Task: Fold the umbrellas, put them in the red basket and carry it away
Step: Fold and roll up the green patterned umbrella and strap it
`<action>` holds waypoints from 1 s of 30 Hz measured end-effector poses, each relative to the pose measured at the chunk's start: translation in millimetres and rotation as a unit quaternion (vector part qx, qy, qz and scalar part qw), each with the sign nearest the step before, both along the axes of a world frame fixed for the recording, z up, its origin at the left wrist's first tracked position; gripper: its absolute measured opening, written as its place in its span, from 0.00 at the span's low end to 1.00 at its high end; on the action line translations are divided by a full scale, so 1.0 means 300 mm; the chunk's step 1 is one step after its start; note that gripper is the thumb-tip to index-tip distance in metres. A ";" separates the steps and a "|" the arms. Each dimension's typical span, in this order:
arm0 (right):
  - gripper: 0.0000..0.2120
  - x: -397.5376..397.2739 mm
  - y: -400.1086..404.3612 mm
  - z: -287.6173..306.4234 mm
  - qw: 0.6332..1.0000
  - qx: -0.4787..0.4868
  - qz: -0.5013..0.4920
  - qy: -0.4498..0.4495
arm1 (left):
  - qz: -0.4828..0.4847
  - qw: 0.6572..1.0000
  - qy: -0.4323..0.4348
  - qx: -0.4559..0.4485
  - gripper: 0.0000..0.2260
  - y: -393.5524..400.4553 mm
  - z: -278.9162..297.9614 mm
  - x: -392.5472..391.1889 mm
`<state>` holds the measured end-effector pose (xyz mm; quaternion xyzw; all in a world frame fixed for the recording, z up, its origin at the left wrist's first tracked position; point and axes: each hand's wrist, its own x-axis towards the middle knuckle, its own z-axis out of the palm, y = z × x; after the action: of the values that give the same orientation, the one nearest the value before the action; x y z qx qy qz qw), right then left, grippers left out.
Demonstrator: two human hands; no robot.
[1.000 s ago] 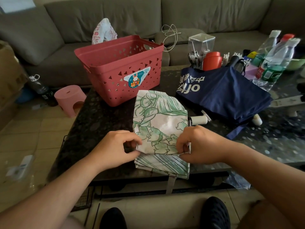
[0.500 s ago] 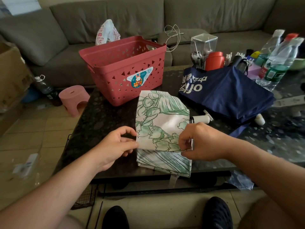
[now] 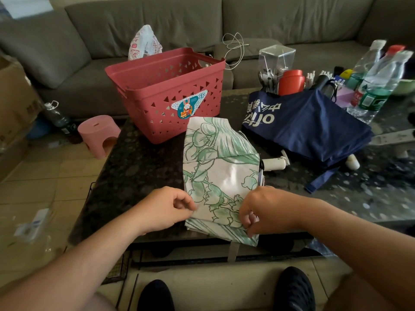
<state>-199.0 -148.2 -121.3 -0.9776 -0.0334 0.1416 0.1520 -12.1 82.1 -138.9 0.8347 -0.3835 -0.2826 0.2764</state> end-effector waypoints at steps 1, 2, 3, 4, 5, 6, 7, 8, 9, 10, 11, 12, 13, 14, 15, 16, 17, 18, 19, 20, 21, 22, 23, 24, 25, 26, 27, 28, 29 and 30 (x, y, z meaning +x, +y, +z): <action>0.06 0.002 0.001 0.001 1.000 -0.003 -0.001 0.005 | -0.006 0.999 -0.032 0.011 0.01 -0.007 0.011 -0.005; 0.06 0.002 0.002 0.003 1.000 -0.005 -0.002 0.010 | -0.010 0.996 -0.090 0.010 0.05 -0.018 0.019 -0.010; 0.06 0.002 0.003 0.004 1.000 -0.007 -0.004 0.015 | -0.005 0.988 -0.155 -0.010 0.08 -0.032 0.020 -0.012; 0.06 0.003 0.005 0.007 1.000 -0.011 -0.005 0.020 | -0.001 0.973 -0.226 -0.049 0.09 -0.051 0.022 -0.016; 0.07 0.003 0.007 0.009 1.000 -0.014 -0.006 0.026 | -0.009 0.955 -0.282 -0.089 0.09 -0.074 0.021 -0.022; 0.07 0.004 0.010 0.011 0.999 -0.018 -0.008 0.029 | -0.029 0.937 -0.329 -0.116 0.11 -0.101 0.023 -0.035; 0.08 0.004 0.011 0.013 0.999 -0.019 -0.010 0.029 | -0.058 0.921 -0.359 -0.137 0.14 -0.131 0.015 -0.041; 0.08 0.004 0.013 0.016 0.999 -0.019 -0.011 0.028 | -0.091 0.911 -0.378 -0.137 0.16 -0.158 0.003 -0.048; 0.09 0.005 0.013 0.017 0.999 -0.020 -0.011 0.029 | -0.120 0.906 -0.385 -0.126 0.18 -0.184 -0.012 -0.058; 0.09 0.006 0.014 0.020 0.999 -0.018 -0.011 0.033 | -0.145 0.907 -0.384 -0.093 0.21 -0.202 -0.026 -0.071; 0.09 0.008 0.013 0.019 0.999 -0.014 -0.012 0.040 | -0.167 0.908 -0.382 -0.047 0.25 -0.215 -0.043 -0.082; 0.09 0.010 0.010 0.017 0.999 -0.008 -0.016 0.041 | -0.186 0.906 -0.380 0.003 0.29 -0.222 -0.065 -0.088; 0.09 0.015 0.003 0.013 0.999 -0.001 -0.024 0.034 | -0.198 0.904 -0.377 0.041 0.32 -0.226 -0.085 -0.092; 0.08 0.022 -0.007 0.010 0.999 0.008 -0.033 0.013 | -0.209 0.902 -0.371 0.065 0.34 -0.225 -0.099 -0.096; 0.07 0.031 -0.026 0.005 0.999 0.011 -0.041 -0.030 | -0.217 0.901 -0.367 0.079 0.34 -0.223 -0.104 -0.100; 0.05 0.041 -0.053 -0.001 0.994 0.003 -0.053 -0.091 | -0.223 0.900 -0.365 0.088 0.34 -0.221 -0.108 -0.104; 0.04 0.051 -0.085 -0.005 0.986 -0.013 -0.070 -0.154 | -0.228 0.896 -0.368 0.094 0.34 -0.220 -0.114 -0.105; 0.09 0.059 -0.122 -0.008 0.974 -0.034 -0.100 -0.200 | -0.230 0.893 -0.373 0.098 0.34 -0.217 -0.115 -0.108; 0.18 0.066 -0.156 -0.007 0.965 -0.058 -0.140 -0.212 | -0.230 0.892 -0.377 0.100 0.35 -0.214 -0.119 -0.109; 0.28 0.068 -0.184 0.000 0.962 -0.081 -0.177 -0.193 | -0.228 0.891 -0.381 0.098 0.35 -0.211 -0.126 -0.109; 0.36 0.067 -0.208 0.003 0.961 -0.099 -0.204 -0.158 | -0.225 0.890 -0.386 0.093 0.35 -0.209 -0.132 -0.110; 0.43 0.068 -0.226 0.002 0.963 -0.111 -0.216 -0.121 | -0.223 0.890 -0.388 0.088 0.35 -0.206 -0.135 -0.111; 0.47 0.072 -0.238 -0.005 0.965 -0.119 -0.216 -0.088 | -0.221 0.890 -0.389 0.087 0.35 -0.205 -0.136 -0.112; 0.50 0.078 -0.244 -0.010 0.968 -0.119 -0.211 -0.059 | -0.222 0.890 -0.387 0.092 0.35 -0.205 -0.139 -0.112; 0.52 0.086 -0.248 -0.014 0.971 -0.113 -0.207 -0.037 | -0.223 0.889 -0.387 0.097 0.35 -0.206 -0.139 -0.112; 0.53 0.095 -0.248 -0.016 0.973 -0.105 -0.205 -0.020 | -0.223 0.889 -0.388 0.100 0.35 -0.208 -0.137 -0.112; 0.54 0.104 -0.249 -0.018 0.975 -0.097 -0.201 -0.010 | -0.223 0.888 -0.389 0.100 0.35 -0.210 -0.136 -0.112; 0.55 0.111 -0.249 -0.015 0.976 -0.096 -0.195 0.000 | -0.222 0.889 -0.387 0.100 0.35 -0.212 -0.133 -0.112; 0.56 0.119 -0.247 -0.010 0.977 -0.100 -0.187 0.009 | -0.221 0.891 -0.384 0.102 0.35 -0.215 -0.133 -0.110; 0.56 0.124 -0.245 -0.003 0.977 -0.106 -0.182 0.013 | -0.220 0.893 -0.380 0.103 0.35 -0.217 -0.131 -0.110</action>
<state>-161.8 -221.7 -122.1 -0.9760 0.1622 0.1269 0.0711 -45.2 17.0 -178.2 0.7966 -0.6016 -0.0357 -0.0471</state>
